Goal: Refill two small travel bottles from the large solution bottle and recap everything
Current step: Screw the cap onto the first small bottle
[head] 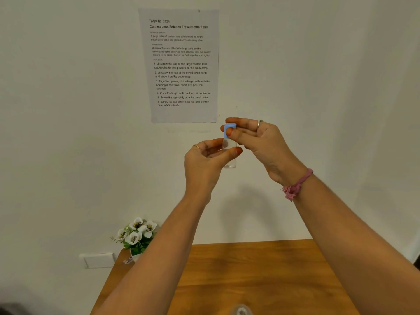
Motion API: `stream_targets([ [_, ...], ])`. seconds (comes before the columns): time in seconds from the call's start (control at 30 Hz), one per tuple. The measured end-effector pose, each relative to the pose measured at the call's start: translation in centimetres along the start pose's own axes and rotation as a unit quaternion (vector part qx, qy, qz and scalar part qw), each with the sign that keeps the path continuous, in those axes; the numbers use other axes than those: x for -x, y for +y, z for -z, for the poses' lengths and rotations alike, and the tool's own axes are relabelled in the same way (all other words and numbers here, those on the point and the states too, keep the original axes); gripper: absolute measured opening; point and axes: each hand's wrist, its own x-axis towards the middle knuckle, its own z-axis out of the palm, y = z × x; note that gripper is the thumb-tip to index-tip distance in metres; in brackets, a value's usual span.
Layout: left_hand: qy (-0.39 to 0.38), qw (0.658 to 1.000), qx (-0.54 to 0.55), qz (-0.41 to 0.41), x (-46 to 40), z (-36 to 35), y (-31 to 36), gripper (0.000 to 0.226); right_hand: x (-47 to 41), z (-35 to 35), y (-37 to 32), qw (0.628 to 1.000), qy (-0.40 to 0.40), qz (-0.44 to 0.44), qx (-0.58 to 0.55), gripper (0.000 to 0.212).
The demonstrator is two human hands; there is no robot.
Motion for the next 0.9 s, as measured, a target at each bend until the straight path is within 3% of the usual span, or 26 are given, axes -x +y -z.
stream_targets([
  [0.1,-0.006,1.0,0.004,0.002,0.3,0.3,-0.7,0.048,0.7,-0.2,0.5,1.0,-0.004,-0.013,-0.005,0.034],
  [0.2,-0.005,1.0,0.0,0.011,0.8,1.0,-1.8,0.05,1.7,-0.2,1.6,0.998,0.041,-0.041,-0.028,0.034],
  [0.43,-0.023,0.997,-0.024,0.072,4.3,3.3,-7.4,0.05,5.0,0.1,6.7,0.983,0.13,-0.116,-0.066,0.019],
  [0.9,-0.035,0.975,-0.09,0.202,16.3,7.9,-19.5,0.041,13.4,0.1,18.4,0.945,0.175,-0.272,-0.05,0.016],
])
